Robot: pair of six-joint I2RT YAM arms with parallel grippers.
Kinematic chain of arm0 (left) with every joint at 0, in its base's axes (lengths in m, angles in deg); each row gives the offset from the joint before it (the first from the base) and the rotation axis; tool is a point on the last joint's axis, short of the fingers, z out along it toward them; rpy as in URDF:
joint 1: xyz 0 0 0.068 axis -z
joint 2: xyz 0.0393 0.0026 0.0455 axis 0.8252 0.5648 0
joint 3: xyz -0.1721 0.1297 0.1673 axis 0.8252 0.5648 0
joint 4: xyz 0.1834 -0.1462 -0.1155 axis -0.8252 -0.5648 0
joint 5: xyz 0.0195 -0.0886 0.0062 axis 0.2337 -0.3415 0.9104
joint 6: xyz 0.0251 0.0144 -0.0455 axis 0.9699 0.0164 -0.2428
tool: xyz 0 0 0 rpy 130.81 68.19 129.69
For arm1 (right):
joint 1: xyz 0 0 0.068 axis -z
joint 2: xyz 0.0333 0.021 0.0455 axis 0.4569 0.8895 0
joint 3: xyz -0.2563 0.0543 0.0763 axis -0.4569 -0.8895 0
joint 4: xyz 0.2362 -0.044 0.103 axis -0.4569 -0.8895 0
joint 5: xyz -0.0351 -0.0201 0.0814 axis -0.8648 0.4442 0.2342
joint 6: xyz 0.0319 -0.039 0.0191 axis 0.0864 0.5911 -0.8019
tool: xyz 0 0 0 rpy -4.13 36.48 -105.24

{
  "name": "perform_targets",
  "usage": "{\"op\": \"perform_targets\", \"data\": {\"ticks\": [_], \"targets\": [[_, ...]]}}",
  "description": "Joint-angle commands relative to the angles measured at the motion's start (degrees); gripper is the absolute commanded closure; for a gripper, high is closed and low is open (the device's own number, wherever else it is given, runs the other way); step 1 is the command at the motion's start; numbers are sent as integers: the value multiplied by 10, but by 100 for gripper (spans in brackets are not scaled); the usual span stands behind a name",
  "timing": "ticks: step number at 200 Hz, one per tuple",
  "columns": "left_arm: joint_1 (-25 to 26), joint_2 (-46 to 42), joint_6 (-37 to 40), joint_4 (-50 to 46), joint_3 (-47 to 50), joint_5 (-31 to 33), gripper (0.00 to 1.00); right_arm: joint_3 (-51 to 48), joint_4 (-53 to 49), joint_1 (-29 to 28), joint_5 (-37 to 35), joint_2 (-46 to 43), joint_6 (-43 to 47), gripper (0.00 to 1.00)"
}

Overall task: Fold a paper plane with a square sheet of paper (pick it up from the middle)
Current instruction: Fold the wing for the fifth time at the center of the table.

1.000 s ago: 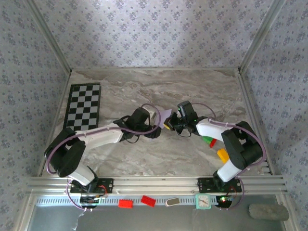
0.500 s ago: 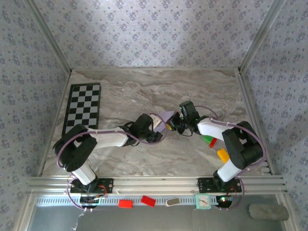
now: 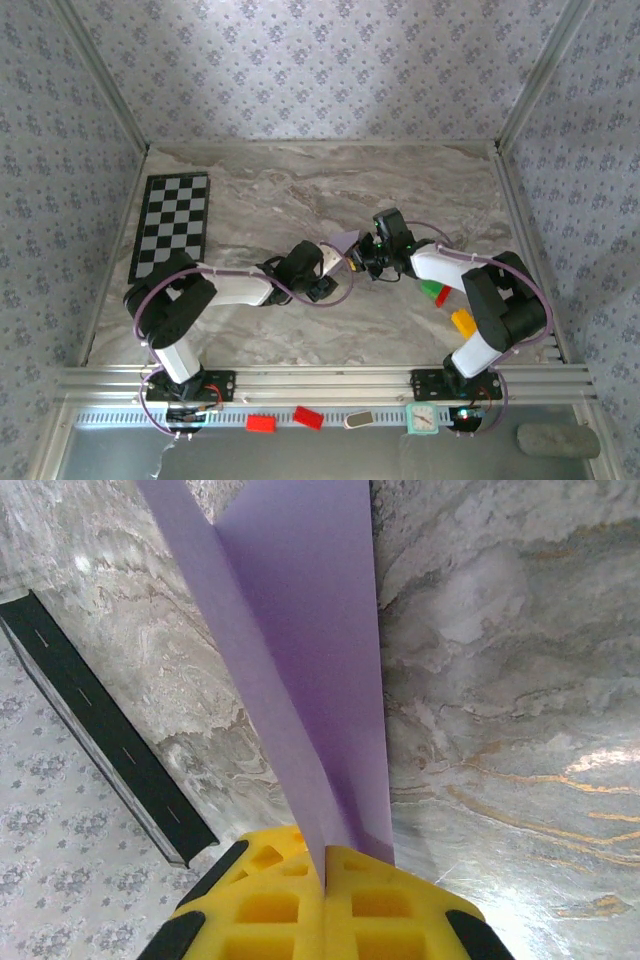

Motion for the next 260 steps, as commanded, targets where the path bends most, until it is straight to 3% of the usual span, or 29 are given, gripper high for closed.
{"op": "perform_targets", "data": {"ticks": [1, 41, 80, 108, 185, 260], "targets": [[3, 2, 13, 15, -7, 6, 56, 16, -27, 4, 9, 1, -11, 96], [3, 6, 16, 16, -4, 8, 68, 20, -38, 4, 14, 4, -9, 87], [3, 5, 15, 22, 1, 4, 75, 20, -68, 9, 6, -8, 8, 52], [3, 4, 12, 28, 10, -2, 78, 20, -94, 21, -13, -31, 31, 41], [1, 8, -8, 48, 21, -48, 84, 12, -144, 54, -59, -82, 105, 26], [-2, 14, -32, 63, 30, -68, 83, 4, -149, 63, -60, -89, 137, 25]]}}
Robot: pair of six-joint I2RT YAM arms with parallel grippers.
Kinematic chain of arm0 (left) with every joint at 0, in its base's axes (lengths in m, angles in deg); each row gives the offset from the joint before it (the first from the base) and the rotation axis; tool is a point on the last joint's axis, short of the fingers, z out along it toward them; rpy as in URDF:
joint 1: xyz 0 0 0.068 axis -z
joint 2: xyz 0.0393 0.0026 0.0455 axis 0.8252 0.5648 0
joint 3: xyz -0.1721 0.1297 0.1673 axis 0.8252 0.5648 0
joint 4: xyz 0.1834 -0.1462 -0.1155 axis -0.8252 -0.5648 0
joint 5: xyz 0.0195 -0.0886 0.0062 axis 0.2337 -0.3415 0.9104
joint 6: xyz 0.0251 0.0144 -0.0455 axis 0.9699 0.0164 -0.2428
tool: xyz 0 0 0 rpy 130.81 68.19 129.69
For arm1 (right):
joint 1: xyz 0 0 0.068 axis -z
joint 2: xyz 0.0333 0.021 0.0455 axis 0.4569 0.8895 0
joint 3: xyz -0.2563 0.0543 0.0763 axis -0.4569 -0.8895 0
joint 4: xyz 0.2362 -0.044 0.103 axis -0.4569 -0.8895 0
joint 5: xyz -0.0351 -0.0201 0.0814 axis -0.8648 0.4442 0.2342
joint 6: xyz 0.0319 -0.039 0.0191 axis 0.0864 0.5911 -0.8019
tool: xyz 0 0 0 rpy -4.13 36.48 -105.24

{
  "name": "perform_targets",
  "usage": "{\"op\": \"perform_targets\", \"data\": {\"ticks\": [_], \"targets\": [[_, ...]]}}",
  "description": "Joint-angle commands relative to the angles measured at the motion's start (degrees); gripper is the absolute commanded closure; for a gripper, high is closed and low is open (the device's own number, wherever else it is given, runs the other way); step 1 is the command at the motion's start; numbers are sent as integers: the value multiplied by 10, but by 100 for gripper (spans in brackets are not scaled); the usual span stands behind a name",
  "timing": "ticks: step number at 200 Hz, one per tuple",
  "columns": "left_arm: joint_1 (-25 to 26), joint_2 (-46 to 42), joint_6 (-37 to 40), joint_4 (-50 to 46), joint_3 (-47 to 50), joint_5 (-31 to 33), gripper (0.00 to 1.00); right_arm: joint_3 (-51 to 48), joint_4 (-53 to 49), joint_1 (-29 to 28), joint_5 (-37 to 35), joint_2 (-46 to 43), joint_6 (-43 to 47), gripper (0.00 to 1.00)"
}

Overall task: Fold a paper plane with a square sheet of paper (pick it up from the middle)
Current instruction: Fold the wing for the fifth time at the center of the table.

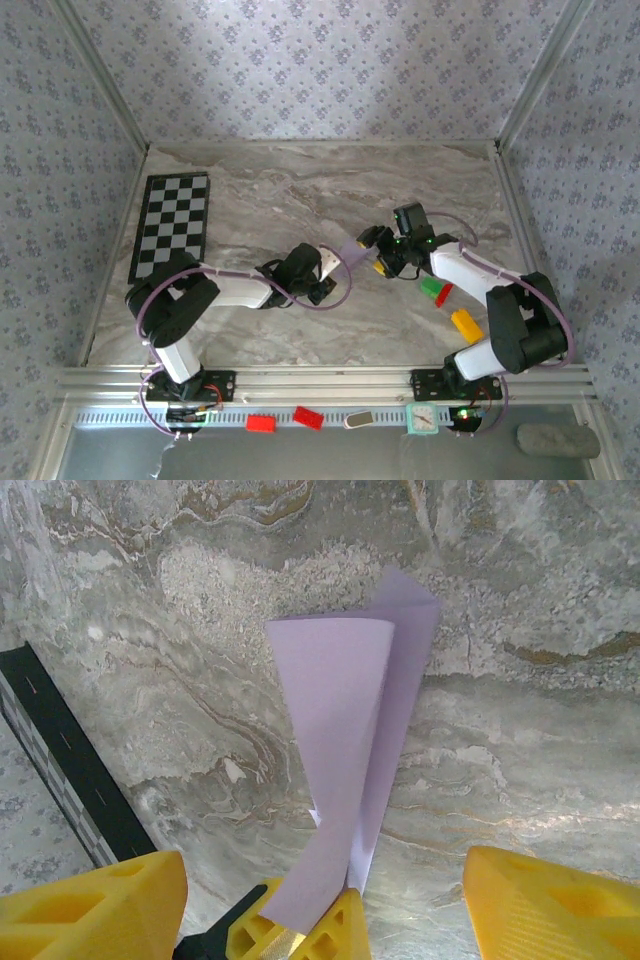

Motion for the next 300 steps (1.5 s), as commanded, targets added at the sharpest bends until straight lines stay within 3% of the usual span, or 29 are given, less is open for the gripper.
{"op": "perform_targets", "data": {"ticks": [1, 51, 156, 216, 251, 300], "targets": [[-2, 7, -10, 13, 7, -15, 83, -4, -23, 3, -3, -4, 21, 25], [0, 1, 11, -1, -3, -7, 82, 37, -50, -4, 61, 64, 18, 26], [12, 0, 42, -18, -12, 29, 80, 87, -70, -38, 102, 154, -9, 30], [21, -9, 57, -18, -9, 54, 77, 84, -70, -43, 104, 153, -23, 51], [24, -16, 59, -17, -2, 58, 73, 79, -68, -41, 104, 144, -31, 69], [23, -42, 43, -7, 13, 20, 66, 72, -56, -39, 107, 140, -41, 93]]}}
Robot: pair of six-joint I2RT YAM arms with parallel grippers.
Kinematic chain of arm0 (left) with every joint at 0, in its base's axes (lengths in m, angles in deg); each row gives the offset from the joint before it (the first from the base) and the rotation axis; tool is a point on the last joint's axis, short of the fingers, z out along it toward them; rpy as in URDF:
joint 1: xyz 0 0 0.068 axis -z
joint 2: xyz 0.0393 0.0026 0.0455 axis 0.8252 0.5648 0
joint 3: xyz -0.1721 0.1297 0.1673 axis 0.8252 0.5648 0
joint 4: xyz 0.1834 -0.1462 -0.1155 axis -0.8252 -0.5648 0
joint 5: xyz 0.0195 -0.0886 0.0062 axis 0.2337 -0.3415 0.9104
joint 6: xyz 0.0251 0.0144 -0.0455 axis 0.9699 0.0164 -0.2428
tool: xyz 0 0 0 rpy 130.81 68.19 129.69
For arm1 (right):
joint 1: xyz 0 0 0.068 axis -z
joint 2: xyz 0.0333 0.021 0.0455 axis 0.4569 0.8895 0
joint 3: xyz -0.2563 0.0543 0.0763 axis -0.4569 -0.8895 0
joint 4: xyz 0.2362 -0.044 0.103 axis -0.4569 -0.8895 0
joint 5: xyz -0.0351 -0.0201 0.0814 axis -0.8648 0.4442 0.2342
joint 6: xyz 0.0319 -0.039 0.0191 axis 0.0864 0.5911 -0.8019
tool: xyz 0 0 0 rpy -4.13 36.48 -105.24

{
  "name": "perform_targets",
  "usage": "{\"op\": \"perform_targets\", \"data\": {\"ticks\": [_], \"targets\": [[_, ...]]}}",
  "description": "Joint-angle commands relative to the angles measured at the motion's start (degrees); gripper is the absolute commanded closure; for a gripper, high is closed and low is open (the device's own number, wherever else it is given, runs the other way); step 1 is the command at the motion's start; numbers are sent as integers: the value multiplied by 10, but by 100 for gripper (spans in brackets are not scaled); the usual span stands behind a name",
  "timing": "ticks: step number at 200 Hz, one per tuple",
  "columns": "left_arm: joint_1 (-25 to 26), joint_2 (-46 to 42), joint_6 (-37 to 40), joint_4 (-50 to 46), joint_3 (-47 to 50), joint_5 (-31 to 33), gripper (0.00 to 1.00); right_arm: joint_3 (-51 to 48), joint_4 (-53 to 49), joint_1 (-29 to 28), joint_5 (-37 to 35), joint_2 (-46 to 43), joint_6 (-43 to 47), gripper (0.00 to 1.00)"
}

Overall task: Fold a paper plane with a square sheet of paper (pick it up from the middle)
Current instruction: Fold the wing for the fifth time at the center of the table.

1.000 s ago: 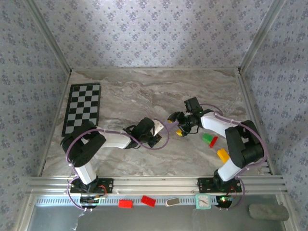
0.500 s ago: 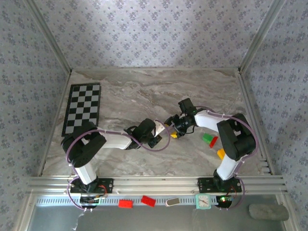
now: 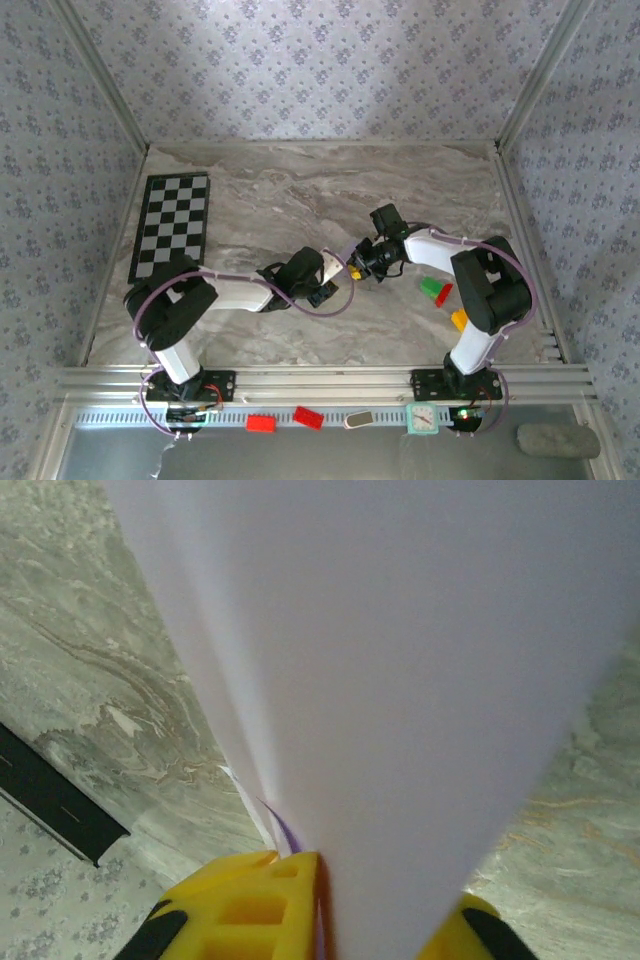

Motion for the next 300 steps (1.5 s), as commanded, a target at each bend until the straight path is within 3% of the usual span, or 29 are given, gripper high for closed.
{"op": "perform_targets", "data": {"ticks": [1, 94, 145, 171, 203, 230, 258, 300], "targets": [[4, -27, -5, 1, 9, -24, 66, -3, -4, 1, 9, -15, -11, 93], [4, 7, -8, -8, -1, -22, 68, -6, 6, 3, 21, -9, -19, 96], [4, 12, -10, -4, 0, -11, 80, -5, 5, 3, 24, -7, -20, 95], [3, 8, -13, 3, 4, -13, 83, -5, 3, 2, 23, -8, -19, 83], [2, 10, -19, 9, 9, -18, 88, 4, -12, 3, 15, -11, 0, 53], [0, 10, -27, 16, 15, -27, 91, 21, -49, 8, -8, -22, 41, 35], [-3, 12, -40, 25, 22, -47, 92, 21, -62, 20, -30, -40, 61, 27], [-6, 25, -56, 41, 25, -70, 93, 17, -77, 37, -49, -59, 72, 25]]}}
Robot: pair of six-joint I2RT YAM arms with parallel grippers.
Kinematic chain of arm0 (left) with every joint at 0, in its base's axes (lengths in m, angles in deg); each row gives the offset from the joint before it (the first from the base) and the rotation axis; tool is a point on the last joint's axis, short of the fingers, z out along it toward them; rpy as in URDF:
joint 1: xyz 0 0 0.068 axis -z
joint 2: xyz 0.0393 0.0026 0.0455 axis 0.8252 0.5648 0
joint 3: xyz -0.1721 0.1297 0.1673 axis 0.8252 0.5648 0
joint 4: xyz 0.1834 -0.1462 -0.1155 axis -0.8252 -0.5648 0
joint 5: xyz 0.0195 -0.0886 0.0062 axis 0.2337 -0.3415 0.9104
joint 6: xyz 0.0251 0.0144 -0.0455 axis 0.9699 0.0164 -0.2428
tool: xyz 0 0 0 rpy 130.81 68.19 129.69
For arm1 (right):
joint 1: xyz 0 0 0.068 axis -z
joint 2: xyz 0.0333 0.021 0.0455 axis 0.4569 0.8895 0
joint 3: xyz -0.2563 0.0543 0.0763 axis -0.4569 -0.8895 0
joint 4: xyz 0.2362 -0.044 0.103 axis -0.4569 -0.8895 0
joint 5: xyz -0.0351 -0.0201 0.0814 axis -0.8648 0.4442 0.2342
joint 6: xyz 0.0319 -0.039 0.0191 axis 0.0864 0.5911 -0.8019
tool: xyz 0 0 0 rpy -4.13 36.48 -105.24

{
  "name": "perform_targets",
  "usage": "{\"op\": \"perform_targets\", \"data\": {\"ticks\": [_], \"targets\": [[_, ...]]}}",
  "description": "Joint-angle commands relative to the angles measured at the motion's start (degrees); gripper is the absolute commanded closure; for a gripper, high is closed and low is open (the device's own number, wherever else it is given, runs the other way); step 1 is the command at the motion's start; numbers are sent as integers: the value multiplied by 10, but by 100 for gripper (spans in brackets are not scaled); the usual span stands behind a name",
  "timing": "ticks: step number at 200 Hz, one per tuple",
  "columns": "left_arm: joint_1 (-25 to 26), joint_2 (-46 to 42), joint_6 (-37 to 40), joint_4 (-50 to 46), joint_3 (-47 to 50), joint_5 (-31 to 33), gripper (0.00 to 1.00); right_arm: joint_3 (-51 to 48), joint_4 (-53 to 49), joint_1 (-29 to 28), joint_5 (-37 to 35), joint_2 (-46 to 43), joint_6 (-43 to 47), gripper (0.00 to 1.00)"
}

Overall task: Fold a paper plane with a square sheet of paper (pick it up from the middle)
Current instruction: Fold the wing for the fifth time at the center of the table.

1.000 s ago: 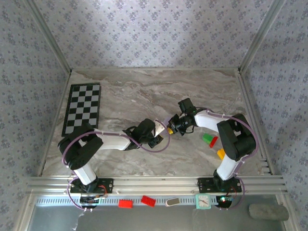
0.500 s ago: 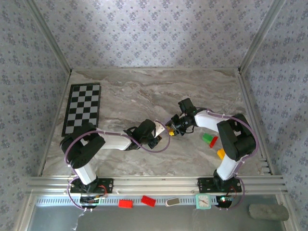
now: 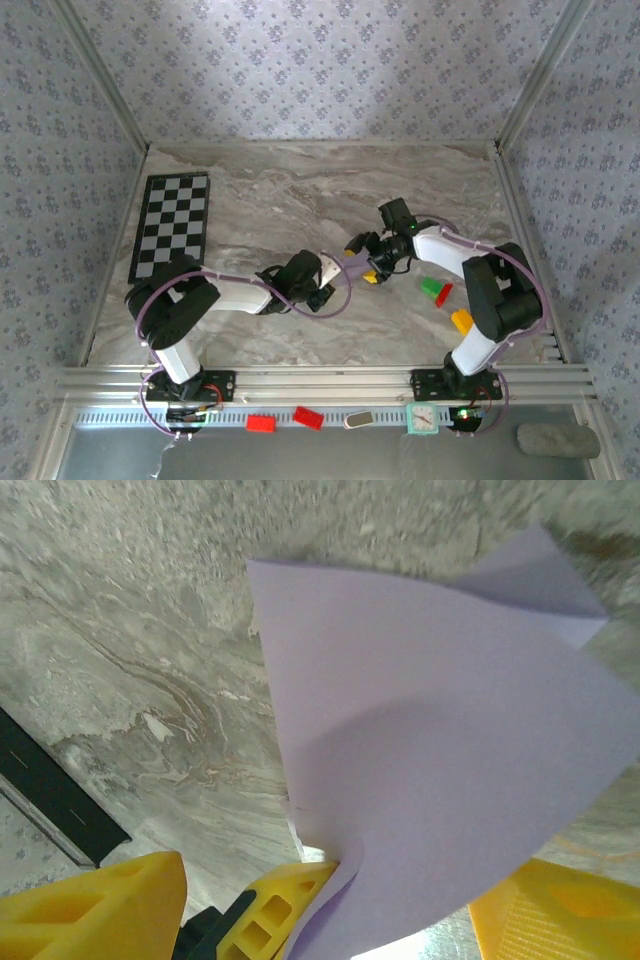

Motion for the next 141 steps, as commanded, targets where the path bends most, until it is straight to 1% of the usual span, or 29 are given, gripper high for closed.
{"op": "perform_targets", "data": {"ticks": [1, 54, 90, 119, 141], "targets": [[-4, 14, -15, 19, 7, -28, 93, 9, -34, 8, -23, -18, 19, 25], [-18, 7, -36, 7, 0, -52, 95, 1, -34, 20, -28, -27, 26, 24], [-31, 7, -62, -26, -14, -68, 97, -4, -30, 31, -40, -43, 50, 23], [-42, 6, -87, -69, -33, -78, 99, -14, -11, 43, -31, -55, 76, 23], [-54, 3, -108, -91, -45, -108, 99, -25, 4, 49, -26, -64, 102, 23]]}}
